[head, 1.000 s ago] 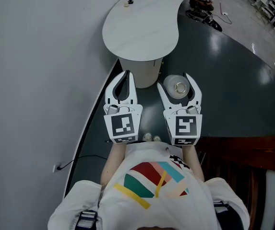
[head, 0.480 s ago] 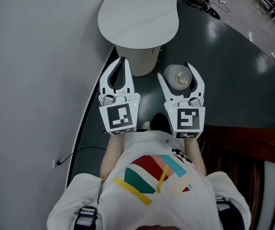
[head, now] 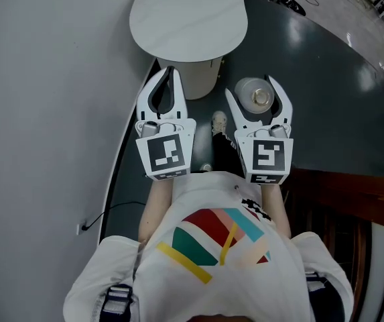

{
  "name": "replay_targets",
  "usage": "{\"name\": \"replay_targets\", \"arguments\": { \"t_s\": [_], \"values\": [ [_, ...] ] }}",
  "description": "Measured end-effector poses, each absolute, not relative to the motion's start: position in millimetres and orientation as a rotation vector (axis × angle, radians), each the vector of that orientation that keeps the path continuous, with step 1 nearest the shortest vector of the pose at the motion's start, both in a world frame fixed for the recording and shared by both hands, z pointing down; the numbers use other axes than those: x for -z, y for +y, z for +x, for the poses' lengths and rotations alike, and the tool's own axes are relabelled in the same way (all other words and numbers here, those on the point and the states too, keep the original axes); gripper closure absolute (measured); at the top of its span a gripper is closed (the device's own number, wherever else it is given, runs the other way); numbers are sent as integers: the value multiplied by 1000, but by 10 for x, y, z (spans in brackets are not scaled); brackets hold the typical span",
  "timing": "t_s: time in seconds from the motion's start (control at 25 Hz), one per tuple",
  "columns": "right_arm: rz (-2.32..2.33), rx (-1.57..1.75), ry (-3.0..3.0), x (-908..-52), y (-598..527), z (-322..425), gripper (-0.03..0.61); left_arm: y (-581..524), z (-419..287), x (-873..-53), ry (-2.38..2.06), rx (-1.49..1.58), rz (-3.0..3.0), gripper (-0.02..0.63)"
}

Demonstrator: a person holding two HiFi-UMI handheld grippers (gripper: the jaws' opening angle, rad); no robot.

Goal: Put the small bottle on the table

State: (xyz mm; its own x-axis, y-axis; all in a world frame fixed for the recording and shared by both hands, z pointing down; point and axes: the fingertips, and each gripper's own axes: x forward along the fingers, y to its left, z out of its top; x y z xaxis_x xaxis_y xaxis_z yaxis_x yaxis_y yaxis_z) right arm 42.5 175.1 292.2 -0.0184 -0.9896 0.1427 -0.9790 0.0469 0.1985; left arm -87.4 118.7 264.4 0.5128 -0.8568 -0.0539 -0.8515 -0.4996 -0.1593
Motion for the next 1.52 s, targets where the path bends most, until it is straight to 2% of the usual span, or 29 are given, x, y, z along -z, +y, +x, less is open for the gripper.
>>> {"name": "replay_targets", "arguments": {
  "t_s": [0.84,1.52],
  "values": [
    [1963,34,-2192,-3038,739,557,232,388,-824,-2675,1591,20,-2504,597],
    [1741,119,-2317,-2729,-1107,1015,232,-1287,-285,-2383,1764,-42,-2404,597]
  ]
}}
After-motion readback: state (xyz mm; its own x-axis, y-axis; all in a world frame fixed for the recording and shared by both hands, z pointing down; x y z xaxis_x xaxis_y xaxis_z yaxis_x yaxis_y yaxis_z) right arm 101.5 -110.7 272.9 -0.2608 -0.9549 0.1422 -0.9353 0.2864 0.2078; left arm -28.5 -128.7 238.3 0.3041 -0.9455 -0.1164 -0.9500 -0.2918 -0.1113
